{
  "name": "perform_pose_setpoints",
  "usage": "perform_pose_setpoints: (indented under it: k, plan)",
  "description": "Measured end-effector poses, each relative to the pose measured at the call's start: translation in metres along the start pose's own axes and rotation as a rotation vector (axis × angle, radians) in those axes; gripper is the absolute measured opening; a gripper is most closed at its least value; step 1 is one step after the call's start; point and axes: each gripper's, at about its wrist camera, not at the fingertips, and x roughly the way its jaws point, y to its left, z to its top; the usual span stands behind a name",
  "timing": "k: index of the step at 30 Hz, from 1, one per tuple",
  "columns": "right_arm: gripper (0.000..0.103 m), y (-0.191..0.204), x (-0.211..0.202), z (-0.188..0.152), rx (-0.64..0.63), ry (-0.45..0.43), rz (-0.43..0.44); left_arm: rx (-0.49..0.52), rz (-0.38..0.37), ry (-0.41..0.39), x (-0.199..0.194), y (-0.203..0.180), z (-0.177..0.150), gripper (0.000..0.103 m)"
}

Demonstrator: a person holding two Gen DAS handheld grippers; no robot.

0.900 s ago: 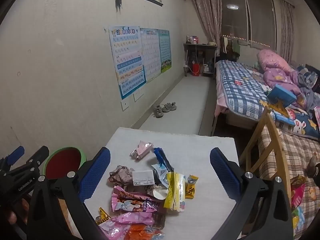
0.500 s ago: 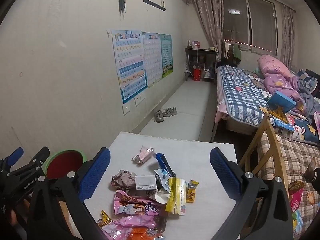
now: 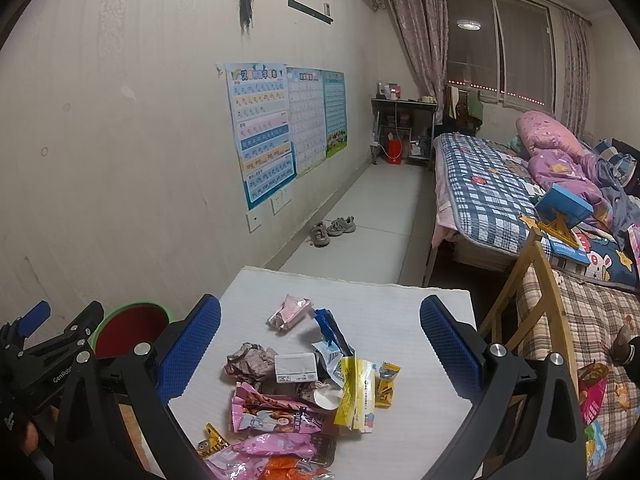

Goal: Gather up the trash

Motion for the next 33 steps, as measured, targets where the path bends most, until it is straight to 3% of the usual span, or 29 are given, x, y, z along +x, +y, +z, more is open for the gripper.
perform_pose_setpoints:
  k: [33]
  plan:
    - [0.096, 0.0082, 0.004, -0.0082, 0.002, -0.004, 0.006, -0.009, 0.01, -0.007, -0.0054, 0.0027, 0.0085, 0.098]
